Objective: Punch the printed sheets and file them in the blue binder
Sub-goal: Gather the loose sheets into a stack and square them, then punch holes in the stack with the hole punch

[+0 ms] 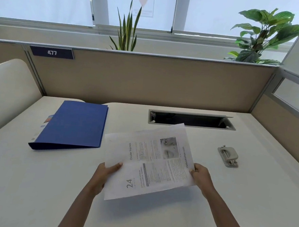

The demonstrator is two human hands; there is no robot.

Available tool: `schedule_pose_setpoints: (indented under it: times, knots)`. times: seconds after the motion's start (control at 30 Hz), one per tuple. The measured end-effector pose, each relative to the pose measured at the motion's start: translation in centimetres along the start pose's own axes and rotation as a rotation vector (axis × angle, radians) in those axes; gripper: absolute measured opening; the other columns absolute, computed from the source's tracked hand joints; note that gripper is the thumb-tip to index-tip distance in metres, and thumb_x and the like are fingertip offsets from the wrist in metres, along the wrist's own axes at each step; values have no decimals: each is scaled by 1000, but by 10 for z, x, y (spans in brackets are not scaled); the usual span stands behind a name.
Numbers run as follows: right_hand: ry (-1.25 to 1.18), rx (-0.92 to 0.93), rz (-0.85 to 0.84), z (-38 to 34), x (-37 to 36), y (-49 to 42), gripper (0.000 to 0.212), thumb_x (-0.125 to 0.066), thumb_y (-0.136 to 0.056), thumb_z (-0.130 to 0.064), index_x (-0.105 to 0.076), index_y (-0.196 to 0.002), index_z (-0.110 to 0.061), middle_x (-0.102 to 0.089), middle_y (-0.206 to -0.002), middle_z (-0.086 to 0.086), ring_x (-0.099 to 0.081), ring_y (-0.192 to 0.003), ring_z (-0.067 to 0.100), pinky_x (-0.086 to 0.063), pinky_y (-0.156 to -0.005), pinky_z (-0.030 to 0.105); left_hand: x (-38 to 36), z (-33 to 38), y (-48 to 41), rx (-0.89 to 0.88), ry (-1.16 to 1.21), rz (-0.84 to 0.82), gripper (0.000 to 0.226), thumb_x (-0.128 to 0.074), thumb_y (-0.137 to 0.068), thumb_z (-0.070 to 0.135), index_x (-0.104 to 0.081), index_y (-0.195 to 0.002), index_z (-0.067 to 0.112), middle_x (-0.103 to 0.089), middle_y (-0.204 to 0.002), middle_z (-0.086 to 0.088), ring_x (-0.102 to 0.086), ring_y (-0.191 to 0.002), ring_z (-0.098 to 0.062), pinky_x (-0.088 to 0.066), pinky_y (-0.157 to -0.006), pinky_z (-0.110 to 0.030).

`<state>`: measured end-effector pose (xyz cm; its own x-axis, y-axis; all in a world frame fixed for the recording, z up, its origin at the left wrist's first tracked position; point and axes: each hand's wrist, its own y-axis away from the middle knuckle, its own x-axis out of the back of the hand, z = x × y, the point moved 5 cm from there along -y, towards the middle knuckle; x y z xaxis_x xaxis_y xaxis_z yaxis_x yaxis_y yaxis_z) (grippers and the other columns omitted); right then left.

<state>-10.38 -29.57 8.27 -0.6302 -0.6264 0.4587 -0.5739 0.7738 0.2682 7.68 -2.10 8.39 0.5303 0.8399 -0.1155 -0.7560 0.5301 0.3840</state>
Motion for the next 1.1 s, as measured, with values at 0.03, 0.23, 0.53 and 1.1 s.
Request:
schedule_pose_setpoints:
  times: [0.03,0.23,0.53,1.1]
  knots:
    - [3,-3,3,-1,1,1,29,-42,-91,3,-60,-114,1,-63,-114,15,-55,-96,26,-47,-91,42,0,-1,-1,9,-1,-2,34,-64,-83,15,-60,-114,1,-73,-97,-12,-72,-78,-25,-59,-60,-31]
    - [-18,20,36,-12,11,2,27,-43,-90,4,-61,-109,-1,-64,-109,16,-57,-97,29,-47,-89,43,6,8,-4,-36,-121,119,81,-78,-67,35,-38,-134,11,-58,-127,-15,-61,-105,-30,-55,-79,-40]
    - [177,232,55,-49,22,10,25,-41,-89,4,-63,-98,-4,-63,-89,8,-52,-80,24,-37,-58,20,-23,78,8,-528,-1052,310,90,-67,-78,40,-15,-147,13,-28,-151,-10,-16,-144,-28,-19,-115,-44]
    - [221,417,-2,-83,36,11,27,-43,-90,1,-56,-74,-16,-59,-75,4,-50,-67,16,-36,-57,25,-56,90,8,-254,-773,-329,12,-61,-78,36,-65,-87,28,-70,-87,0,-71,-72,-18,-58,-65,-27]
